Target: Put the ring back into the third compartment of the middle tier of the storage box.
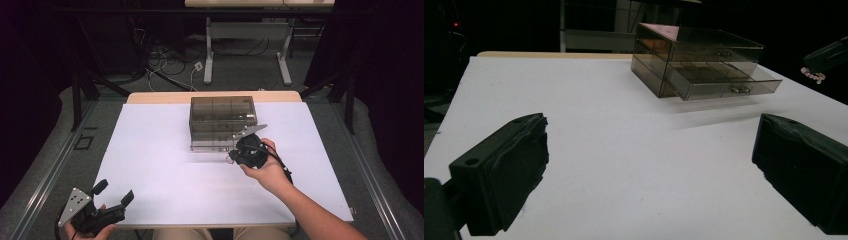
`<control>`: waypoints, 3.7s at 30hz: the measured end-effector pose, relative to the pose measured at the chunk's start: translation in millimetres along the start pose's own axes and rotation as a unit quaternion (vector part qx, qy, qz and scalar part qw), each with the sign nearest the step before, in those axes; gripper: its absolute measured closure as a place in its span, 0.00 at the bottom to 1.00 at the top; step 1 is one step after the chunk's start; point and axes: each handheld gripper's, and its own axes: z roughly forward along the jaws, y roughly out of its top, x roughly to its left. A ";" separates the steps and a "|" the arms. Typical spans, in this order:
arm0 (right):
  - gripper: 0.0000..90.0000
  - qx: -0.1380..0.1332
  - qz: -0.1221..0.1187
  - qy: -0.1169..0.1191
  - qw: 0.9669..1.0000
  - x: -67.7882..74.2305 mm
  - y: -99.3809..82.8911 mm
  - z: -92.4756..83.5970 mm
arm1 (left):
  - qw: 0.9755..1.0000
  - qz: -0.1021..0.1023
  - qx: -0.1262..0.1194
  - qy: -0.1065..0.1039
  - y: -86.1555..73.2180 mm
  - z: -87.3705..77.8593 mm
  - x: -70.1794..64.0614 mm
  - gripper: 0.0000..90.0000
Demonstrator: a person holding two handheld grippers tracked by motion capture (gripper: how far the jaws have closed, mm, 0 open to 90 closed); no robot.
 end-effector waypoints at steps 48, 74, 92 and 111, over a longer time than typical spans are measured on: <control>0.97 0.012 0.087 -0.067 0.994 -57.7 31.4 13.0 | 1.000 0.002 0.003 -0.005 -0.9 3.0 -3.0 0.02; 0.97 0.019 0.141 -0.100 0.985 -80.5 33.5 38.9 | 1.000 -0.001 0.001 -0.004 -1.5 2.2 -2.0 0.02; 0.98 0.024 0.178 -0.113 0.977 -96.9 22.9 49.0 | 1.000 0.001 0.003 -0.004 -1.6 1.8 -0.9 0.02; 0.93 0.019 0.174 -0.108 0.979 -94.0 22.6 47.6 | 1.000 0.000 0.004 -0.004 -1.9 2.2 -0.8 0.02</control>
